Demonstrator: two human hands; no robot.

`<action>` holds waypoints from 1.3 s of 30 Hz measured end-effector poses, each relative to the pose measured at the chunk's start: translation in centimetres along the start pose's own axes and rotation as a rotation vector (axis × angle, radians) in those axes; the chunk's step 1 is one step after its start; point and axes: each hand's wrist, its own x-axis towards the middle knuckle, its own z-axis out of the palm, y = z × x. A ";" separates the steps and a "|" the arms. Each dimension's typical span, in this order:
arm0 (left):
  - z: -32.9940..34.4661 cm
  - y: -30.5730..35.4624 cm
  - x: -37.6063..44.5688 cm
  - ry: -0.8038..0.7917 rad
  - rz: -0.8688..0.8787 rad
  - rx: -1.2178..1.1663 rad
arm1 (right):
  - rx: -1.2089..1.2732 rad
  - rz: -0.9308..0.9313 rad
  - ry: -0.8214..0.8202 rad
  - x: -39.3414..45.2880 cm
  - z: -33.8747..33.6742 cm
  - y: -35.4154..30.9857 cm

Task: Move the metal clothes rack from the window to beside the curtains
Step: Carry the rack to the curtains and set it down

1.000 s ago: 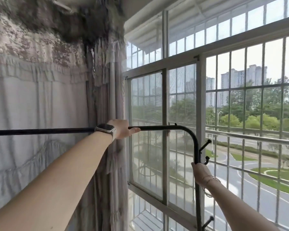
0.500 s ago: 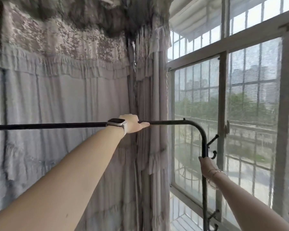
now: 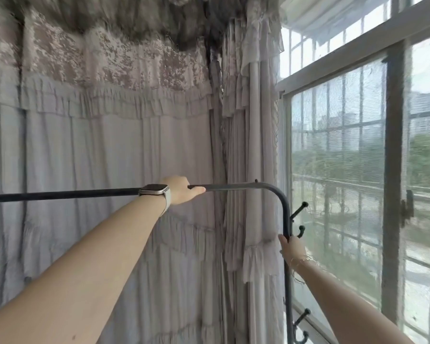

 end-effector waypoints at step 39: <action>3.2 -5.6 9.2 -0.019 -0.139 0.019 | -0.508 -0.328 0.133 14.8 5.5 -16.3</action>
